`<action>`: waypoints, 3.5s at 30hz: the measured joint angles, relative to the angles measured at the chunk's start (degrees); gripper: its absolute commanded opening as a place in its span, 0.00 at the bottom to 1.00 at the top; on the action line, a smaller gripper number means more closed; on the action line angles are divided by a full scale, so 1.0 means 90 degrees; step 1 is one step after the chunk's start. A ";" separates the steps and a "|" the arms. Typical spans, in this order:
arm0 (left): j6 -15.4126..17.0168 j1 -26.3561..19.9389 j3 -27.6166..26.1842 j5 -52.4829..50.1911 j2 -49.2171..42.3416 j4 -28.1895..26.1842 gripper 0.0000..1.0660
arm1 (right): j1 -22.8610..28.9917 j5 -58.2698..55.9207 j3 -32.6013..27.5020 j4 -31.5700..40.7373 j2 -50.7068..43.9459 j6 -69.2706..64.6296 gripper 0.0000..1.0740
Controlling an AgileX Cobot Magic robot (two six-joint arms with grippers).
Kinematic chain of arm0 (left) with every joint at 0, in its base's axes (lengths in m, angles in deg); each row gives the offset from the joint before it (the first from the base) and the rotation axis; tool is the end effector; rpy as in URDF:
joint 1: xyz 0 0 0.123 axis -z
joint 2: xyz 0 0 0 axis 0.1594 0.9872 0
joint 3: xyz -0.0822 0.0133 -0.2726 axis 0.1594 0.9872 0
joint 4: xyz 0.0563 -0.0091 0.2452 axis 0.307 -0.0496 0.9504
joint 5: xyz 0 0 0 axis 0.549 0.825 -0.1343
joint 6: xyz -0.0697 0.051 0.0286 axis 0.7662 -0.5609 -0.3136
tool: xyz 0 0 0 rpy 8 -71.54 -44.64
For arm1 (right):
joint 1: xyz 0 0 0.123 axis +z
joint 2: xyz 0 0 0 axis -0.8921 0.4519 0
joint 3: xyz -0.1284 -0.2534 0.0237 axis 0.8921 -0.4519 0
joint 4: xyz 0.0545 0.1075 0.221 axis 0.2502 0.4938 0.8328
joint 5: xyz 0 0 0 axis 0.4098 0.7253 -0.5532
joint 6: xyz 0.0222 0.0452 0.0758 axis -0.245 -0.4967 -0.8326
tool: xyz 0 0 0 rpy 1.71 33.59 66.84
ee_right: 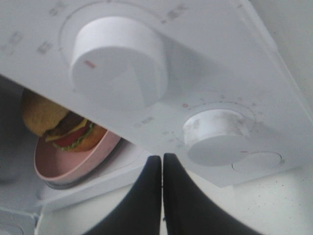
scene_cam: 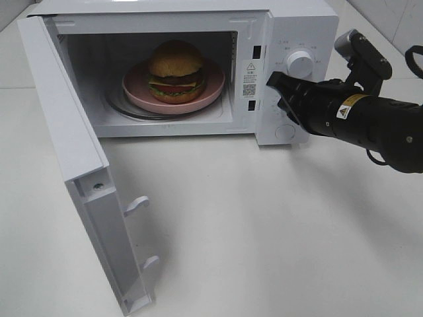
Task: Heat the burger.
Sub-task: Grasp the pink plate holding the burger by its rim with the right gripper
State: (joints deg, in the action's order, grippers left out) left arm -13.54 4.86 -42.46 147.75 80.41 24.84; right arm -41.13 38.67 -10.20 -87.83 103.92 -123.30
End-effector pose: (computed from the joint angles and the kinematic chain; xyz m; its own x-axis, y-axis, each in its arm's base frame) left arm -0.0051 0.0002 0.2783 -0.4117 0.1456 -0.8996 0.2695 0.9625 0.0324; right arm 0.3056 0.1235 0.1624 -0.4743 0.4805 -0.7377 -0.1010 0.8027 0.5878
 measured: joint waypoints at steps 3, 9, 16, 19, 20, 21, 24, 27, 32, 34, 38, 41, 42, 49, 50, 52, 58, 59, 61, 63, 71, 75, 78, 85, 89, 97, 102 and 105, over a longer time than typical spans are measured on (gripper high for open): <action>0.0000 0.0000 0.0000 0.0000 0.0000 0.0000 0.00 | 0.0000 -0.0006 0.0000 -0.0376 0.0000 0.0357 0.02; 0.0000 0.0000 0.0000 0.0000 0.0000 0.0000 0.00 | 0.0000 -0.0229 0.0000 -0.1394 0.0000 0.1477 0.03; 0.0000 0.0000 0.0000 0.0000 0.0000 0.0000 0.00 | 0.0000 -0.0968 0.0000 -0.1935 0.0000 0.2744 0.04; 0.0000 0.0000 0.0000 0.0000 0.0000 0.0000 0.00 | 0.0000 -0.1401 0.0006 -0.2005 -0.0045 0.2839 0.04; 0.0000 0.0000 0.0000 0.0000 0.0000 0.0000 0.00 | 0.0000 -0.2018 0.0108 -0.2126 -0.0140 0.2865 0.04; 0.0000 0.0000 0.0000 0.0000 0.0000 0.0000 0.00 | 0.0000 -0.2343 0.0204 -0.2171 -0.0197 0.2871 0.04; 0.0000 0.0000 0.0000 0.0000 0.0000 0.0000 0.00 | 0.0000 -0.3711 0.0541 -0.2292 -0.0407 0.2884 0.04; 0.0000 0.0000 0.0000 0.0000 0.0000 0.0000 0.00 | 0.0000 -0.4978 0.0898 -0.2292 -0.0611 0.2884 0.04; 0.0000 0.0000 0.0000 0.0000 0.0000 0.0000 0.00 | 0.0000 -0.6595 0.1381 -0.1719 -0.0859 0.3215 0.05; 0.0000 0.0000 0.0000 0.0000 0.0000 0.0000 0.00 | 0.0000 -0.7066 0.1509 -0.1241 -0.0942 0.3597 0.05; 0.0000 0.0000 0.0000 0.0000 0.0000 0.0000 0.00 | 0.0000 -0.8104 0.1713 0.0134 -0.0987 0.4437 0.05; 0.0000 0.0000 0.0000 0.0000 0.0000 0.0000 0.00 | 0.0000 -0.8505 0.1732 0.0853 -0.0987 0.4673 0.07; 0.0000 0.0000 0.0000 0.0000 0.0000 0.0000 0.00 | 0.0000 -0.8505 0.1732 0.0853 -0.0987 0.4673 0.07; 0.0000 0.0000 0.0000 0.0000 0.0000 0.0000 0.00 | 0.0000 -0.8582 0.1757 0.1451 -0.0987 0.4730 0.17; 0.0000 0.0000 0.0000 0.0000 0.0000 0.0000 0.00 | 0.0000 -0.8582 0.1757 0.1483 -0.0987 0.4743 0.21; 0.0000 0.0000 0.0000 0.0000 0.0000 0.0000 0.00 | 0.0000 -0.8582 0.1757 0.1490 -0.0987 0.4768 0.26; 0.0000 0.0000 0.0000 0.0000 0.0000 0.0000 0.00 | 0.0000 -0.8575 0.1757 0.1502 -0.0987 0.4857 0.42; 0.0000 0.0000 0.0000 0.0000 0.0000 0.0000 0.00 | 0.0000 -0.8575 0.1757 0.1502 -0.0987 0.4857 0.42; 0.0000 0.0000 0.0000 0.0000 0.0000 0.0000 0.00 | 0.0000 -0.8524 0.1757 0.1541 -0.0987 0.5131 0.49; 0.0000 0.0000 0.0000 0.0000 0.0000 0.0000 0.00 | 0.0000 -0.8518 0.1757 0.1598 -0.0987 0.5297 0.51; 0.0000 0.0000 0.0000 0.0000 0.0000 0.0000 0.00 | 0.0000 -0.8486 0.1859 0.2527 -0.0891 0.6933 0.62; 0.0000 0.0000 0.0000 0.0000 0.0000 0.0000 0.00 | 0.0000 -0.8473 0.2094 0.2757 -0.0713 0.7767 0.62; 0.0000 0.0000 0.0000 0.0000 0.0000 0.0000 0.00 | 0.0000 -0.8473 0.2311 0.2871 -0.0573 0.8314 0.62; 0.0000 0.0000 0.0000 0.0000 0.0000 0.0000 0.00 | 0.0643 -0.8302 0.2884 0.2534 -0.0185 0.9186 0.62; 0.0000 0.0000 0.0000 0.0000 0.0000 0.0000 0.00 | 0.1019 -0.8028 0.3177 0.1935 -0.0025 0.9276 0.60; 0.0000 0.0000 0.0000 0.0000 0.0000 0.0000 0.00 | 0.1700 -0.7608 0.3858 0.0719 0.0477 0.9288 0.60; 0.0000 0.0000 0.0000 0.0000 0.0000 0.0000 0.00 | 0.2088 -0.7054 0.3947 -0.0267 0.0630 0.9244 0.60; 0.0000 0.0000 0.0000 0.0000 0.0000 0.0000 0.00 | 0.2215 -0.6812 0.4062 -0.0726 0.0707 0.9085 0.60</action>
State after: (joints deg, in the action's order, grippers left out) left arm -13.54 4.86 -42.46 147.75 80.41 24.84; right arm -21.19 -22.63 26.35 -94.36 110.28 -41.54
